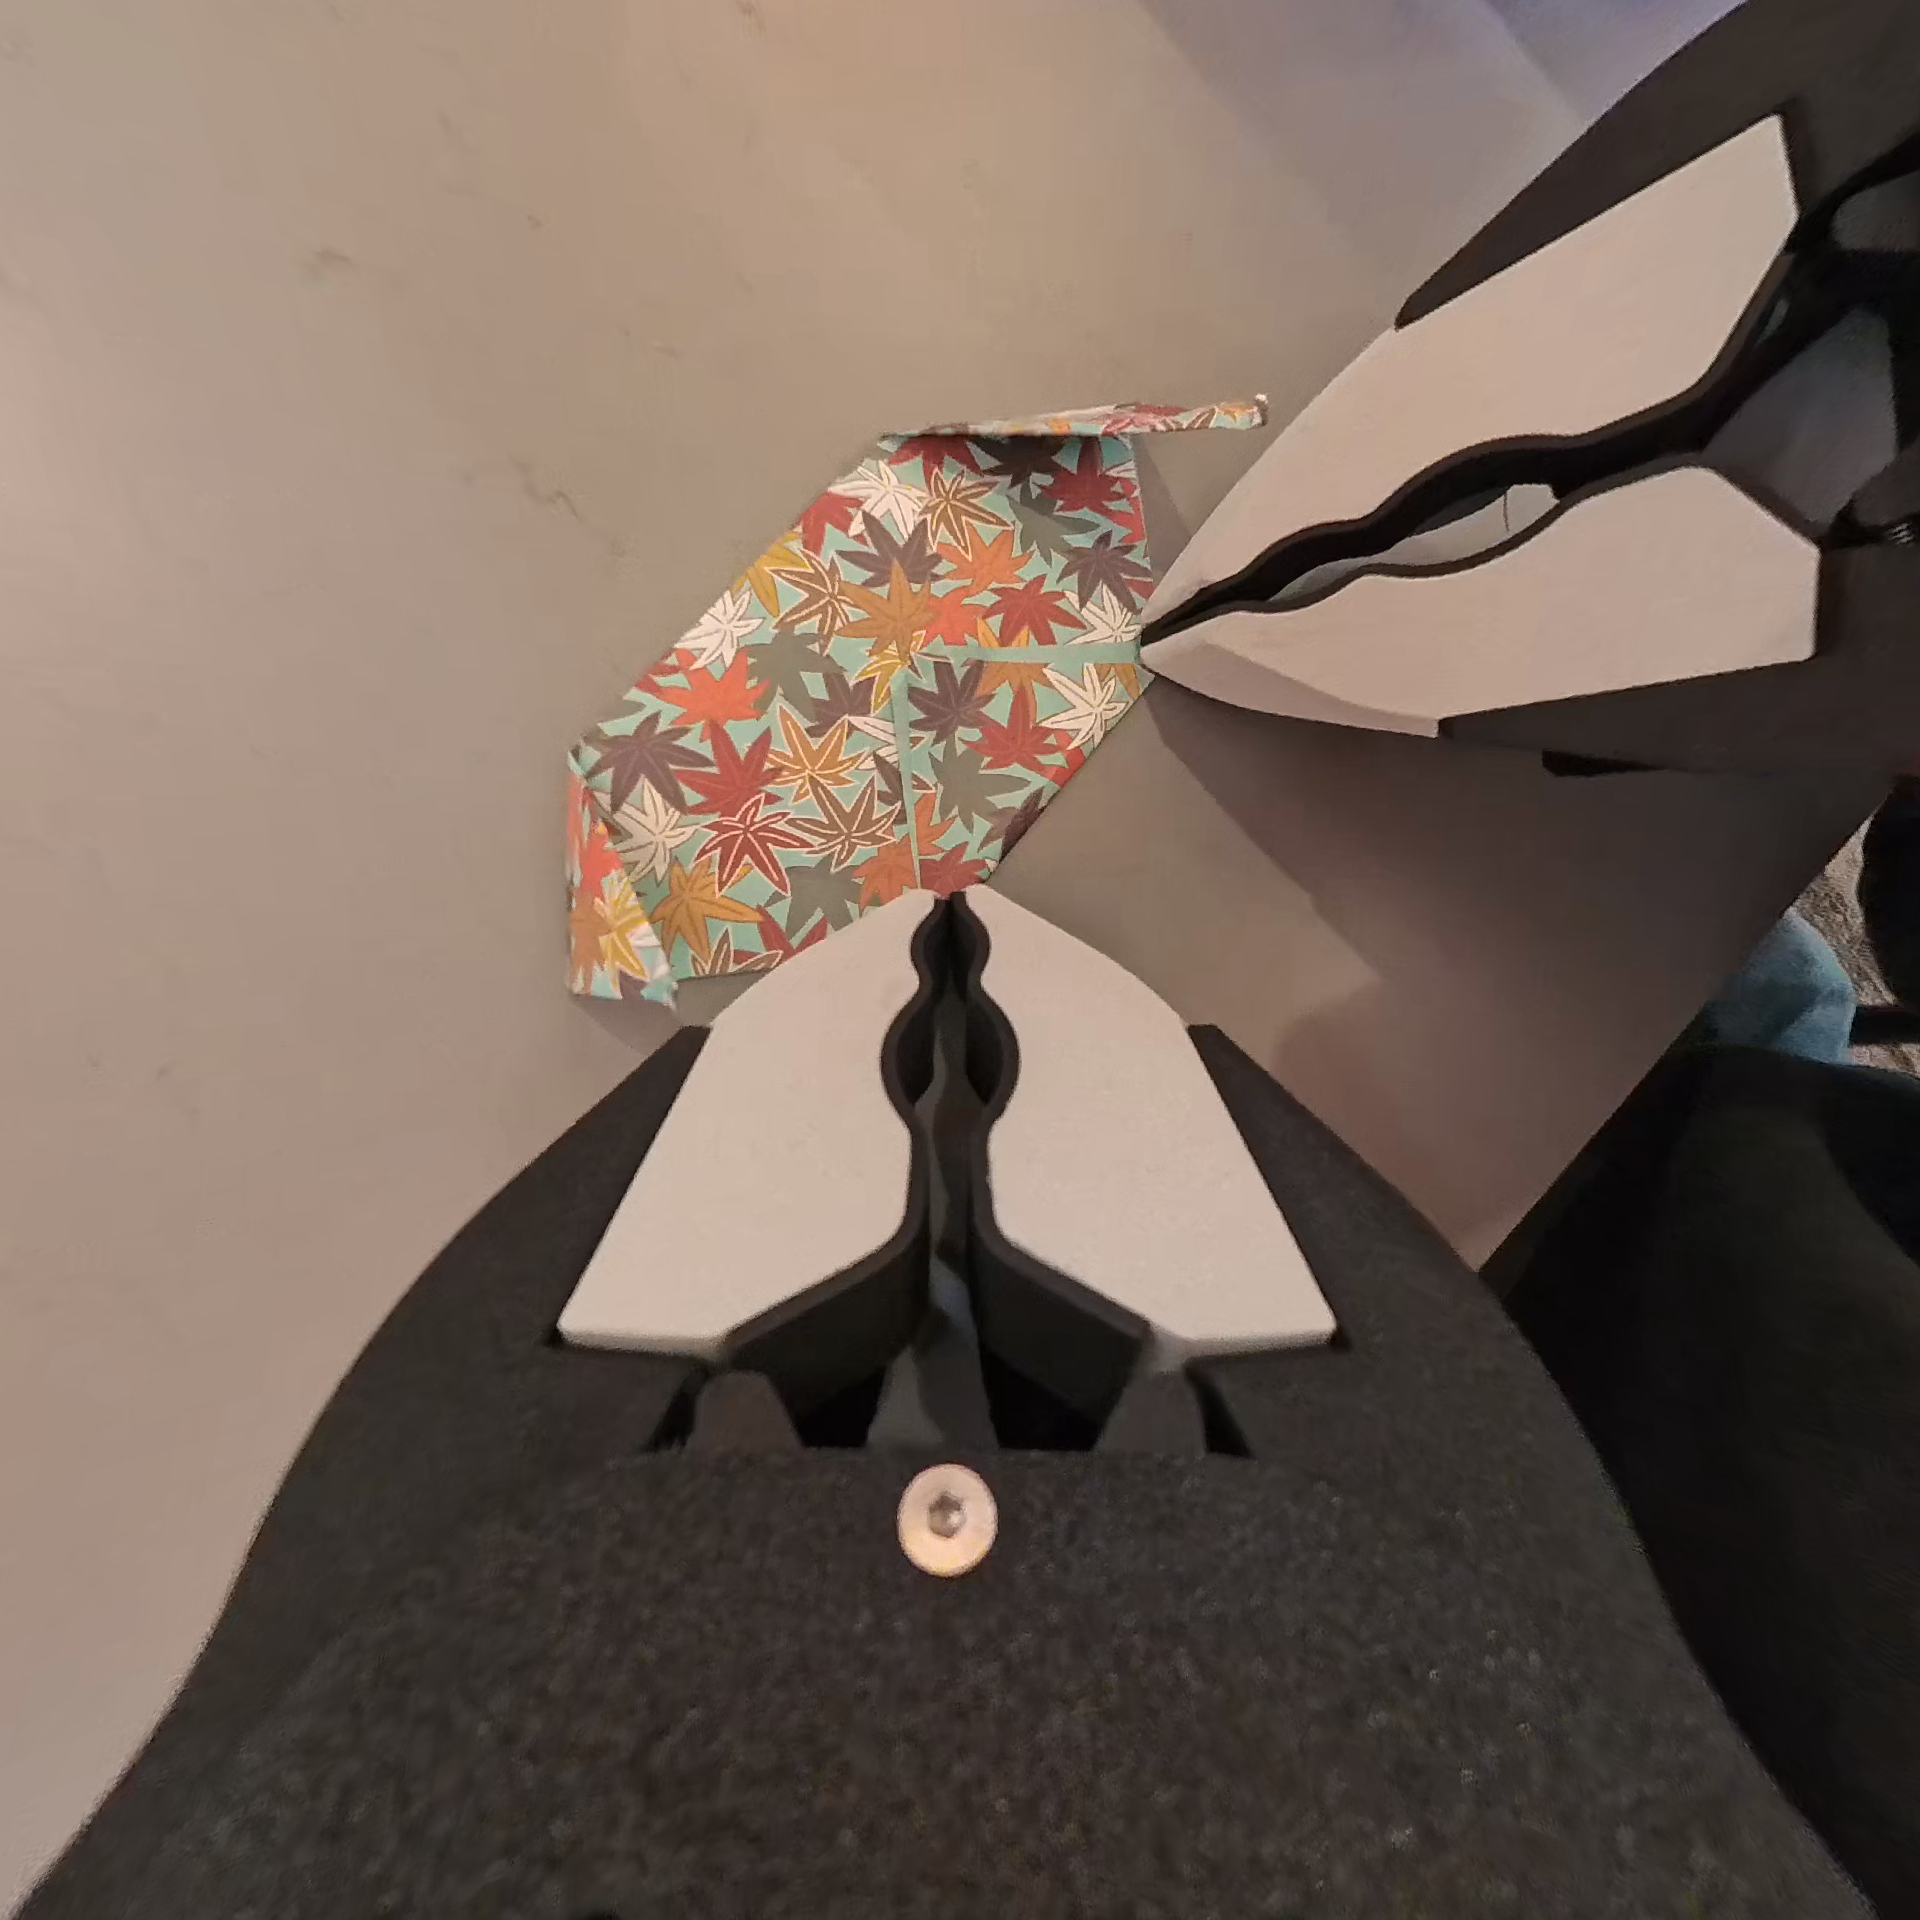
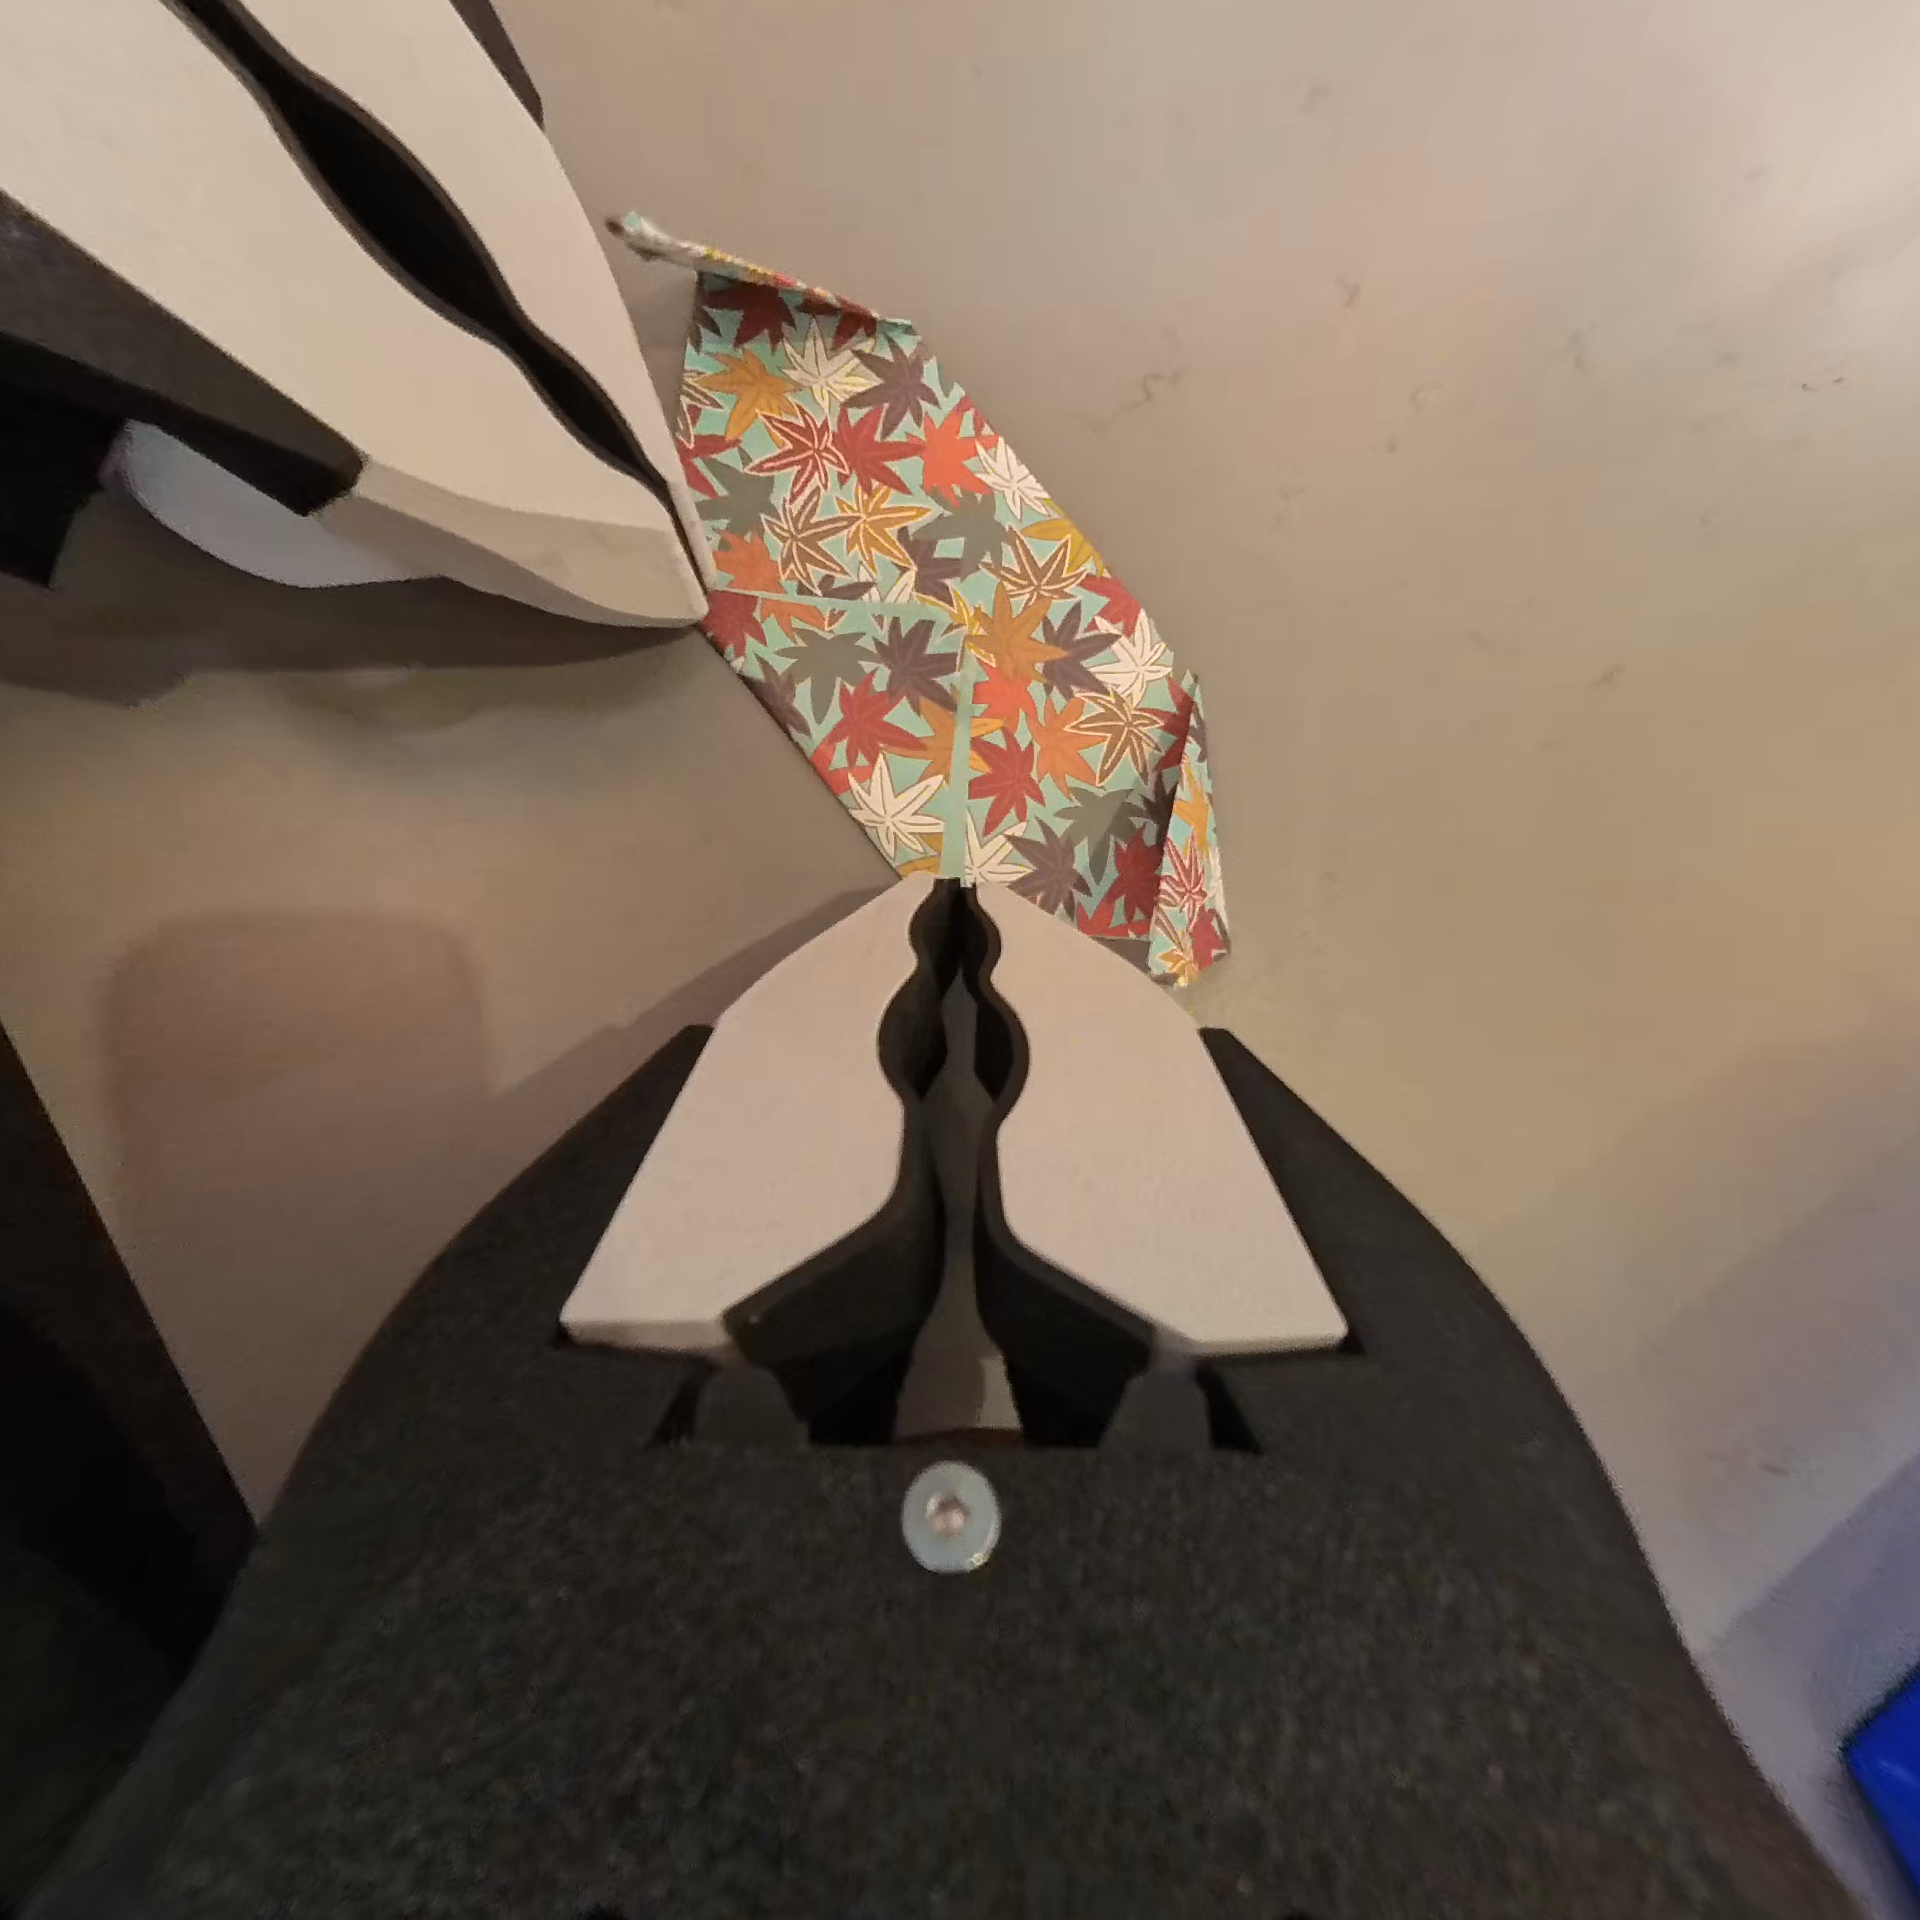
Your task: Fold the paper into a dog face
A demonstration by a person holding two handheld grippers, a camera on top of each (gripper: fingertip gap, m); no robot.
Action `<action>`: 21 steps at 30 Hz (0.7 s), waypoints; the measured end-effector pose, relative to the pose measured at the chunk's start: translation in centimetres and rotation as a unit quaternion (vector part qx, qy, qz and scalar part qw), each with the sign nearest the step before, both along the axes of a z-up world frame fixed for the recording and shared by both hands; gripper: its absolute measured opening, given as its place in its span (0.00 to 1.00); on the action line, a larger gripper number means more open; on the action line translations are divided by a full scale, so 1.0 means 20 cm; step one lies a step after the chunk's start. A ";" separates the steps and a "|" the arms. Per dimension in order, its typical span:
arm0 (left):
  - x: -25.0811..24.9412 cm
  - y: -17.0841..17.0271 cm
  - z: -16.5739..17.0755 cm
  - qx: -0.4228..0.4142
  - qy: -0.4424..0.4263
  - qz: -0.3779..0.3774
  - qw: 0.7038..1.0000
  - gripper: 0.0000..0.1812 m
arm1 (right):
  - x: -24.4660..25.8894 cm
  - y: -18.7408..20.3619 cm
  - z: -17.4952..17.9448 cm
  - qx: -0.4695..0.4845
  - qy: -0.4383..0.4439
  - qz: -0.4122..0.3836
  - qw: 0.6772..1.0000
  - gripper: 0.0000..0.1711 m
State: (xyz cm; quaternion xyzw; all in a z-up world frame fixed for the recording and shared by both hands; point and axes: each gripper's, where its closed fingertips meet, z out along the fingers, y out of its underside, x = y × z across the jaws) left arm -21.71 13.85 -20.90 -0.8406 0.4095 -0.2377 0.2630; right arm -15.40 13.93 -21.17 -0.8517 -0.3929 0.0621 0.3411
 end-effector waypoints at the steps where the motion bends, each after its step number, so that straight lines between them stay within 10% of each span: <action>1: 0.00 0.00 0.01 -0.002 0.003 -0.002 1.000 0.00 | 0.00 0.00 0.00 -0.001 0.002 -0.001 1.000 0.00; 21: 0.16 0.14 -0.01 0.022 0.060 0.010 0.998 0.00 | 0.00 0.00 0.00 0.013 0.005 -0.004 1.000 0.00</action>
